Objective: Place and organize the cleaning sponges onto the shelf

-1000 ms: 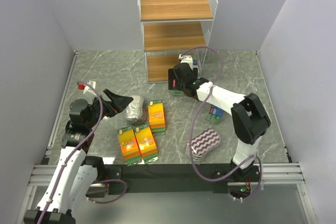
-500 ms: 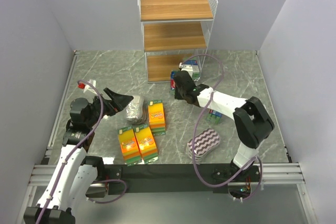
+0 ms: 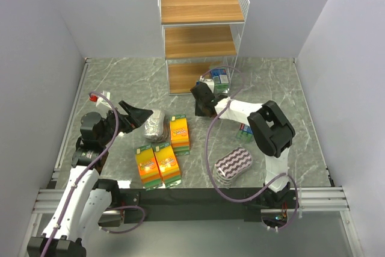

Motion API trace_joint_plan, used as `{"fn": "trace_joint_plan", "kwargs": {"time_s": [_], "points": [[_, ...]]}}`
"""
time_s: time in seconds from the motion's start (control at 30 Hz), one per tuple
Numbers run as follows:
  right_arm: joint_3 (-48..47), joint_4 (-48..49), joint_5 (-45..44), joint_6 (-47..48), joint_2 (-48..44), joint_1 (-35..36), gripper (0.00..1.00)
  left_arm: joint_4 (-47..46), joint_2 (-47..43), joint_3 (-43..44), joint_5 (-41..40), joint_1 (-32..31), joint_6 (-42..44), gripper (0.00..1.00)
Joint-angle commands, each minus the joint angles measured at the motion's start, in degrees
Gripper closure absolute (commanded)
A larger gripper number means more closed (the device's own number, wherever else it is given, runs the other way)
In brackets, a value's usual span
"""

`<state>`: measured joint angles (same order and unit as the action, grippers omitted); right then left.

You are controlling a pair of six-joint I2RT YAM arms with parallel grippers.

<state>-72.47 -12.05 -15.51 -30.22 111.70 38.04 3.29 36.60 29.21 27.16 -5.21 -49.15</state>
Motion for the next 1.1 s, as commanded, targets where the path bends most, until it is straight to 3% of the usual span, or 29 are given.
{"fn": "trace_joint_plan", "kwargs": {"time_s": [0.0,0.27,1.07], "points": [[-4.5,0.6,-2.9,-1.3,0.3,-1.6,1.0,-0.7,-0.7,1.3,0.8,0.0,0.8,0.04],[-10.8,-1.9,-5.3,1.0,3.2,-3.9,1.0,-0.3,-0.7,1.6,0.7,0.0,1.1,0.04],[-17.4,-0.1,-8.1,2.6,7.9,-6.0,1.0,2.4,-2.2,1.9,-0.5,0.0,1.9,0.04]]}}
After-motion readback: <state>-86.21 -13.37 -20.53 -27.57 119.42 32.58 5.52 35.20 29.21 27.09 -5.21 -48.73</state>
